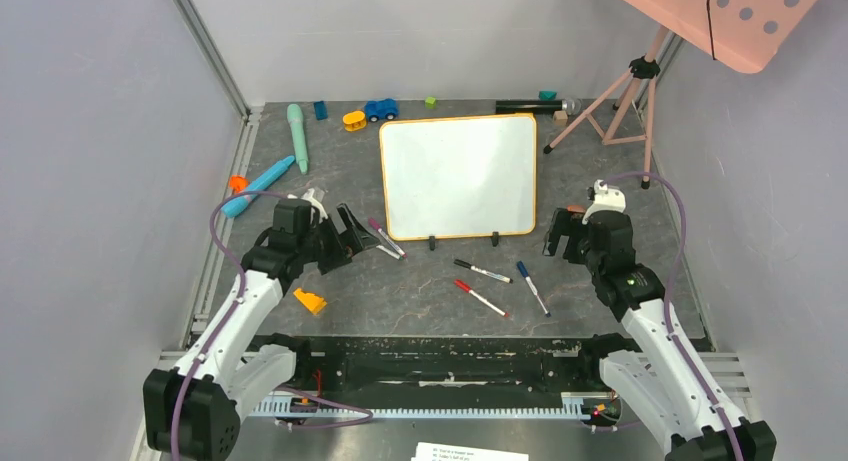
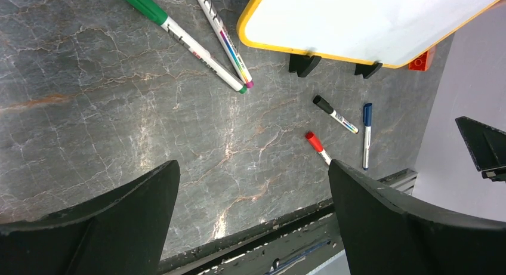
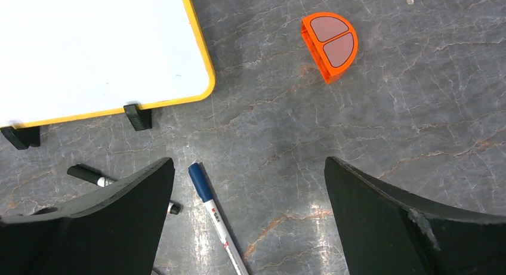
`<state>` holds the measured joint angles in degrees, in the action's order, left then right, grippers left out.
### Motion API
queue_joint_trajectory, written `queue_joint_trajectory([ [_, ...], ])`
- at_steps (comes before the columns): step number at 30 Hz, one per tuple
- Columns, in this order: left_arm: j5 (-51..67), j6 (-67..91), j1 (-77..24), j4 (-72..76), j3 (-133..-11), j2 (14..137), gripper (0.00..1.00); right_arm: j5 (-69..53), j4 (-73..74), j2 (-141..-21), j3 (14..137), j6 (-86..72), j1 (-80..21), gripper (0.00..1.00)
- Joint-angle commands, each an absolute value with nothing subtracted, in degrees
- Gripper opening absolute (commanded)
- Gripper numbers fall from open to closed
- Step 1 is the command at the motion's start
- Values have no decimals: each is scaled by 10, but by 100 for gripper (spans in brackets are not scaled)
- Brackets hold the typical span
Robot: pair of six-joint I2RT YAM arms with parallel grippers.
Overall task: Write a sentence on the whiteboard
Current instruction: Pick up the whiteboard marker from the center of the board.
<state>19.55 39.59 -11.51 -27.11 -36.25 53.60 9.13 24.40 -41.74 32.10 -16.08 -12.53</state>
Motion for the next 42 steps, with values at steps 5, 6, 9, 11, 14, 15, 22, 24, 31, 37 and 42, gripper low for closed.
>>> queue_joint_trajectory([
  [5,184,388,-118,-239,-394,563,100,98,210,-431,332,-156,-127,98],
  [6,179,388,-118,-236,-396,565,100,97,205,-434,333,-155,-127,98],
  [9,166,392,-118,-229,-406,568,100,95,191,-448,336,-157,-131,98],
  [11,164,396,-118,-223,-414,572,100,87,187,-462,343,-159,-131,98],
  [14,164,404,-118,-216,-426,582,100,58,181,-482,359,-155,-131,98],
  [15,165,405,-118,-214,-429,586,100,43,180,-487,366,-149,-131,98],
  [22,169,401,-118,-230,-432,579,100,-11,167,-522,410,-104,-187,99],
  [24,168,399,-118,-235,-423,567,100,-4,168,-535,421,-89,-223,99],
  [31,157,381,-118,-288,-408,517,100,36,153,-575,438,-91,-337,99],
  [37,134,364,-118,-333,-401,487,100,45,137,-615,448,-116,-393,99],
  [42,125,358,-118,-333,-404,505,100,47,139,-651,468,-95,-430,99],
])
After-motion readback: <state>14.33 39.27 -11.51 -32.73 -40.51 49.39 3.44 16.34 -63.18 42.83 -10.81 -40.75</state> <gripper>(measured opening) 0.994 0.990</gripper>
